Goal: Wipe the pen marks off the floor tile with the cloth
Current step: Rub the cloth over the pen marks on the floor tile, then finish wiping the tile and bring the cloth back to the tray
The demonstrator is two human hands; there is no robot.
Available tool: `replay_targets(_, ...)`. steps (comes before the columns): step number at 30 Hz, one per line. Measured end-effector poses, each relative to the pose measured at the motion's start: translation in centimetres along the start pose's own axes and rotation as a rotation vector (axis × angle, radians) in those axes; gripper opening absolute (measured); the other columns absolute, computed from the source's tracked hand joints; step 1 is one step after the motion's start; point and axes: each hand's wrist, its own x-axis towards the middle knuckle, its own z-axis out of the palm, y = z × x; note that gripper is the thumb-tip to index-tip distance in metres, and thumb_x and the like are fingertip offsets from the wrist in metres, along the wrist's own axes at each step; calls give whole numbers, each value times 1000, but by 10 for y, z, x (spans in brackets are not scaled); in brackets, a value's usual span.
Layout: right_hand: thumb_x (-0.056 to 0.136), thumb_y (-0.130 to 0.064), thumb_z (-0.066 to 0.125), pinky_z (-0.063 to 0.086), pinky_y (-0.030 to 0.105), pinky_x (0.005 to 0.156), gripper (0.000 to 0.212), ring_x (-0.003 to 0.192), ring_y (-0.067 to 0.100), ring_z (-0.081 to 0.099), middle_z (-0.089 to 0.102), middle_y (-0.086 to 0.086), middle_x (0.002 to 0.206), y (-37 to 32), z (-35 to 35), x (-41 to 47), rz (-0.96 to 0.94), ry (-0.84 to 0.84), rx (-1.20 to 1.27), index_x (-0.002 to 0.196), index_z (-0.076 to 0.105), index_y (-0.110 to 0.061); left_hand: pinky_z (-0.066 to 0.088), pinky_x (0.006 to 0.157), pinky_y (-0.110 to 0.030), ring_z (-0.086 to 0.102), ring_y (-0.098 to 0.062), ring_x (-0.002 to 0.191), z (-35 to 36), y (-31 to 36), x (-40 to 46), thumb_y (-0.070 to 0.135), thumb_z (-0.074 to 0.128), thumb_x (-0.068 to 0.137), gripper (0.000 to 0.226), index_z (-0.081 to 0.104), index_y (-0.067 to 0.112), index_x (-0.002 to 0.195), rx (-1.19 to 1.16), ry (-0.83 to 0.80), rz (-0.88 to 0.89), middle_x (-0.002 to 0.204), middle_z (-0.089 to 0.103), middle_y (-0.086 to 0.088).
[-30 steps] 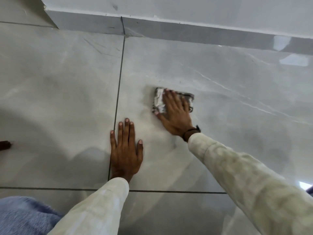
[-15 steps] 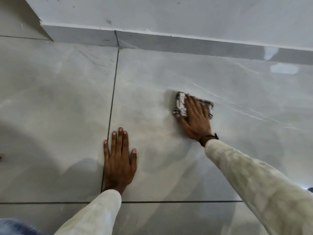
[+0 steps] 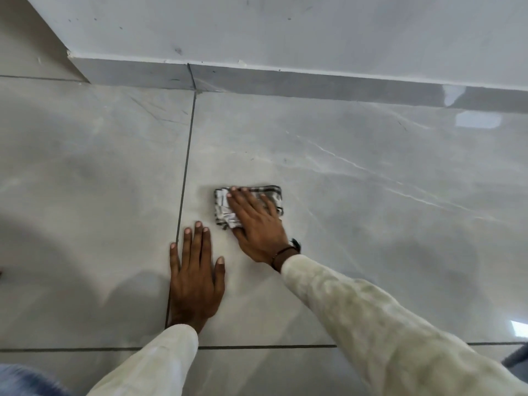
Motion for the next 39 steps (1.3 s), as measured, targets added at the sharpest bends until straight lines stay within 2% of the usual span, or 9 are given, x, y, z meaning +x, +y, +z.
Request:
replay_targets(6, 102, -36, 51, 44, 49, 103, 39, 132, 35, 59, 69, 8, 141, -36, -42, -11, 250, -109, 185, 136, 63, -20, 18, 136, -55, 19, -31, 167, -37, 7, -3, 36, 38, 105, 71, 24, 9, 168, -30, -165, -44, 179, 19, -11)
replay_targets(10, 105, -43, 55, 53, 42, 109, 48, 127, 39, 66, 70, 19, 139, -65, -120, -55, 790, -378, 974, 137, 67, -9, 20, 135, -47, 22, -31, 166, -132, 21, 25, 35, 38, 110, 64, 27, 8, 167, -315, -577, -249, 179, 19, -12)
replay_targets(15, 105, -48, 53, 61, 26, 66, 46, 89, 24, 78, 80, 12, 121, -128, -251, -108, 1118, -322, 1490, 123, 75, -11, 42, 125, -45, 54, -27, 146, -336, 82, 8, 30, 54, 104, 50, 55, 11, 151, -911, -411, -341, 156, 57, -10)
replay_targets(20, 106, -60, 33, 53, 42, 102, 60, 97, 29, 68, 70, 11, 106, -220, -424, -133, 1150, -306, 1746, 117, 68, -12, 34, 131, -36, 21, -16, 166, -523, 104, -59, 50, 63, 87, 92, 28, 22, 168, -715, -476, -35, 180, 18, 0)
replay_targets(26, 101, -70, 34, 64, 39, 79, 73, 83, 31, 76, 75, 15, 97, -336, -587, -145, 1048, -470, 1816, 119, 69, -8, 17, 138, -44, 21, -31, 166, -698, 94, -90, 23, 45, 106, 63, 33, 3, 164, -624, -197, -50, 176, 27, -17)
replay_targets(30, 102, -63, 38, 55, 38, 96, 62, 84, 28, 70, 71, 12, 94, -413, -627, -147, 887, -545, 1768, 116, 67, -9, 53, 114, -52, 67, -29, 124, -786, 81, -111, 21, 50, 106, 34, 69, 10, 133, -1296, 56, -667, 133, 72, -17)
replay_targets(33, 100, -38, 50, 48, 41, 99, 33, 90, 27, 63, 66, 7, 97, -478, -625, -151, 716, -705, 1515, 113, 63, -12, 56, 95, -42, 67, -27, 104, -833, 43, -136, 15, 52, 94, 27, 78, 20, 98, -1791, 483, -1062, 113, 73, -16)
replay_targets(37, 94, -9, 58, 57, 26, 56, 14, 76, 22, 68, 72, 5, 91, -561, -593, -154, 522, -802, 1071, 96, 72, -14, 51, 82, -39, 62, -26, 88, -845, -37, -214, 6, 43, 91, 27, 69, 10, 83, -2192, 945, -1316, 85, 69, -10)
replay_targets(39, 93, -3, 62, 63, 35, 75, 26, 95, 30, 72, 77, 11, 109, -600, -567, -156, 393, -849, 960, 116, 74, -8, 55, 77, -34, 61, -24, 85, -836, -77, -257, 17, 38, 99, 40, 72, 13, 79, -2274, 982, -1417, 79, 68, -6)
